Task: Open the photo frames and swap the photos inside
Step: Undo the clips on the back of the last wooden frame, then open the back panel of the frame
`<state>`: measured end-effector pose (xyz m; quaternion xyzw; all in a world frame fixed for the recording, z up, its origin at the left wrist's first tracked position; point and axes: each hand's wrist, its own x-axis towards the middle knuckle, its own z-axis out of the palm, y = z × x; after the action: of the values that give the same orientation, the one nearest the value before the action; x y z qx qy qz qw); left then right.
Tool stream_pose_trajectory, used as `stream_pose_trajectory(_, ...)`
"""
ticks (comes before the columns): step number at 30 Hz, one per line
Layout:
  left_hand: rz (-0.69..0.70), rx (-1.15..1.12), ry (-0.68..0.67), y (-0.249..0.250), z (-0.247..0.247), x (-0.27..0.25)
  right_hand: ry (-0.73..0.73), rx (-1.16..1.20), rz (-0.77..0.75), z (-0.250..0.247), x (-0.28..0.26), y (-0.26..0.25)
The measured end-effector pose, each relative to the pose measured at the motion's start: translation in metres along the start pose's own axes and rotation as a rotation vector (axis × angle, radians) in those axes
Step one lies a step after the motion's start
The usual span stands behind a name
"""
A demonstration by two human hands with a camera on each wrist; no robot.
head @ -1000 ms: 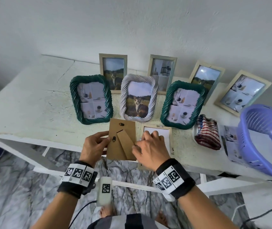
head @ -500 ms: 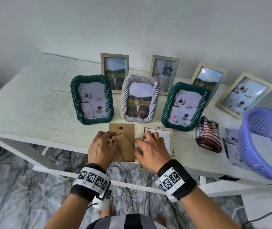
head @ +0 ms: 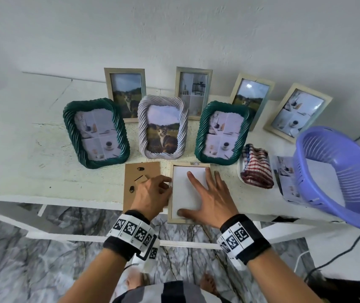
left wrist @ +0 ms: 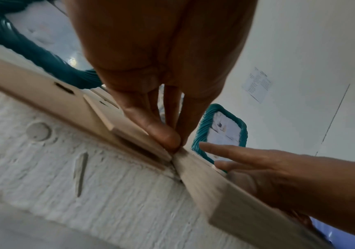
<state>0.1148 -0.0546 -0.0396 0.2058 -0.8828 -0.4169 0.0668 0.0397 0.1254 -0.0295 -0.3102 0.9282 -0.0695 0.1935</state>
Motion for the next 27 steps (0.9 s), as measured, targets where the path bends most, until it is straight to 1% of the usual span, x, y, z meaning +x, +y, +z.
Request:
stream_pose_trajectory(5,-0.030,-0.059,-0.003,-0.005,0.001,0.001,-0.026,0.044,-0.014,0.004,0.006,0.002)
stream_pose_trajectory(9,-0.037,-0.098,-0.010,-0.006,0.001,0.001,-0.025,0.020,-0.010,0.006,0.010,-0.001)
stream_pose_trajectory(13,-0.038,-0.088,-0.010,-0.006,0.000,0.001,-0.054,0.023,0.004,0.002,0.010,-0.005)
stream_pose_trajectory(18,-0.049,-0.074,-0.012,-0.004,-0.001,0.002,-0.086,0.111,0.001,-0.001,0.010,-0.010)
stream_pose_trajectory(23,-0.041,-0.038,-0.015,-0.001,-0.003,0.002,-0.026,0.150,0.012,-0.001,0.008,-0.011)
stream_pose_trajectory(27,-0.037,-0.049,-0.014,-0.002,-0.002,0.003,0.096,0.086,-0.016,0.003,0.004,-0.010)
